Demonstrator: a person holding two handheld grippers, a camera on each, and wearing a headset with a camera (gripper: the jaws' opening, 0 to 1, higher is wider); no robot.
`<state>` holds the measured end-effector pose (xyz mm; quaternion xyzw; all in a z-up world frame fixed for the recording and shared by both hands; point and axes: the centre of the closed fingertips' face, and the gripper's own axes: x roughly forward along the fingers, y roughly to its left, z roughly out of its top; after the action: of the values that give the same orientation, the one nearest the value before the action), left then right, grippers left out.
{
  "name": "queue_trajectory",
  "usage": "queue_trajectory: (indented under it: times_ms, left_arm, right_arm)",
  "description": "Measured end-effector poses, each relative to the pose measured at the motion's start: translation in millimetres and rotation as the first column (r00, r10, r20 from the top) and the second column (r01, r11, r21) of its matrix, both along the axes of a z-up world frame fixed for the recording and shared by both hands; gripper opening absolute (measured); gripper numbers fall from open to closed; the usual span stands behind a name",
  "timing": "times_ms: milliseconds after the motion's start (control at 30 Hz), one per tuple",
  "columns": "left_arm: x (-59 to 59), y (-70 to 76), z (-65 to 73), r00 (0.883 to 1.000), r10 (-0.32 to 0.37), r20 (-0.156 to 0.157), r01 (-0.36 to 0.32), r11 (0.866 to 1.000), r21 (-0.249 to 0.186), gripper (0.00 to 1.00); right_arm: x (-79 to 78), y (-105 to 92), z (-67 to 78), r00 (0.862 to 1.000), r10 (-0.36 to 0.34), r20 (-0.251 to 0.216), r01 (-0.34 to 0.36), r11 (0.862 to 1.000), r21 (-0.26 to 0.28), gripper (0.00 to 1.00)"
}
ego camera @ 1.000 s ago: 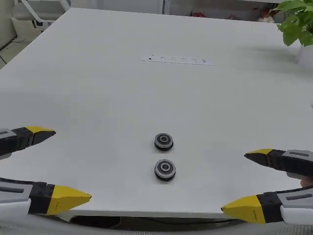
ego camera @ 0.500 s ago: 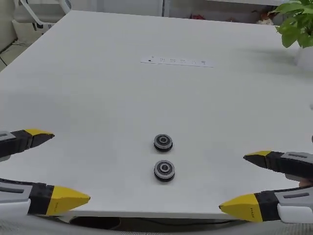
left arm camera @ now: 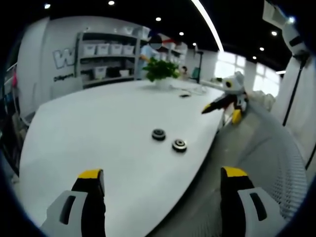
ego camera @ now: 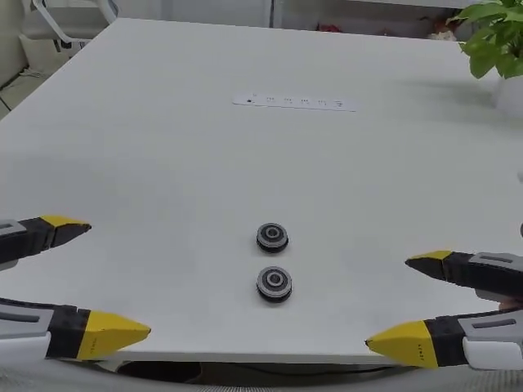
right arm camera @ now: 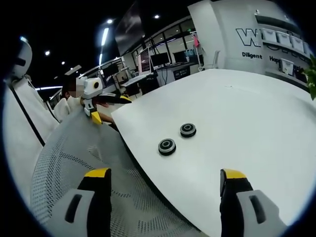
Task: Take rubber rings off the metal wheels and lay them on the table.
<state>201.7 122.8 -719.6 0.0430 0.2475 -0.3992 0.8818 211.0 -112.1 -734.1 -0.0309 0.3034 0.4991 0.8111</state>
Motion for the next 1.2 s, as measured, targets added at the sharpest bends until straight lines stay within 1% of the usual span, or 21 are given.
queue_trajectory:
  times_ms: [167, 267, 333, 400, 500, 600, 700, 833, 933, 1000, 1100, 1133, 1200]
  left_arm:
    - [-0.1, -0.5, -1.0, 1.000, -0.009, -0.005, 0.009, 1.000, 0.005, 1.00]
    - [-1.5, -2.3, -4.7, 1.000, -0.024, -0.019, 0.024, 1.000, 0.014, 1.00]
    - [-1.7, -2.8, -4.5, 0.999, -0.031, -0.017, 0.031, 0.999, 0.016, 0.99]
    - [-0.6, -3.1, -2.3, 0.999, -0.034, -0.006, 0.034, 0.999, 0.011, 0.99]
    - [0.2, -2.7, -3.1, 0.999, -0.033, -0.013, 0.033, 0.999, 0.014, 0.99]
    - [0.6, -3.2, -2.1, 0.999, -0.040, -0.008, 0.040, 0.999, 0.024, 0.99]
    - [2.0, -3.2, -1.8, 0.999, -0.046, -0.016, 0.046, 0.998, 0.036, 0.97]
    - [8.0, -0.6, 1.3, 0.999, -0.044, 0.001, 0.043, 0.998, 0.055, 0.96]
    - [11.8, -1.5, 7.5, 0.999, -0.046, 0.019, 0.045, 0.998, 0.050, 0.96]
    - [13.5, -3.5, 11.9, 0.998, -0.056, 0.027, 0.055, 0.997, 0.045, 0.95]
    - [15.7, -6.7, 16.6, 0.996, -0.079, 0.037, 0.077, 0.996, 0.054, 0.94]
    - [14.9, -7.8, 17.1, 0.995, -0.090, 0.033, 0.088, 0.994, 0.058, 0.94]
    - [14.2, -9.8, 19.3, 0.994, -0.108, 0.035, 0.105, 0.992, 0.066, 0.94]
  right_arm:
    - [1.2, 0.2, 0.5, 1.000, -0.006, -0.002, 0.006, 1.000, 0.006, 0.87]
    - [1.7, -1.2, -2.2, 1.000, -0.007, -0.007, 0.007, 1.000, -0.001, 0.86]
    - [1.9, -0.7, -1.6, 1.000, -0.007, -0.008, 0.007, 1.000, 0.006, 0.86]
    - [2.4, -0.4, -1.1, 1.000, -0.005, -0.004, 0.005, 1.000, 0.011, 0.86]
    - [2.2, -0.2, -3.9, 1.000, 0.001, -0.012, -0.001, 1.000, 0.007, 0.85]
    - [3.2, 0.1, -4.8, 1.000, 0.005, -0.012, -0.005, 1.000, 0.012, 0.84]
    - [4.7, 1.3, -5.8, 1.000, 0.008, -0.018, -0.008, 1.000, 0.026, 0.83]
    - [6.3, 4.2, -7.1, 0.999, 0.022, -0.023, -0.021, 0.999, 0.032, 0.83]
    - [7.1, 6.5, -9.1, 0.999, 0.040, -0.022, -0.040, 0.999, 0.028, 0.83]
    - [7.7, 6.8, -10.4, 0.999, 0.046, -0.025, -0.045, 0.999, 0.027, 0.84]
    - [9.2, 7.8, -12.1, 0.998, 0.055, -0.028, -0.054, 0.998, 0.032, 0.84]
    - [10.5, 7.7, -13.9, 0.998, 0.057, -0.031, -0.056, 0.998, 0.030, 0.83]
    - [12.2, 7.1, -15.1, 0.998, 0.060, -0.029, -0.060, 0.998, 0.024, 0.83]
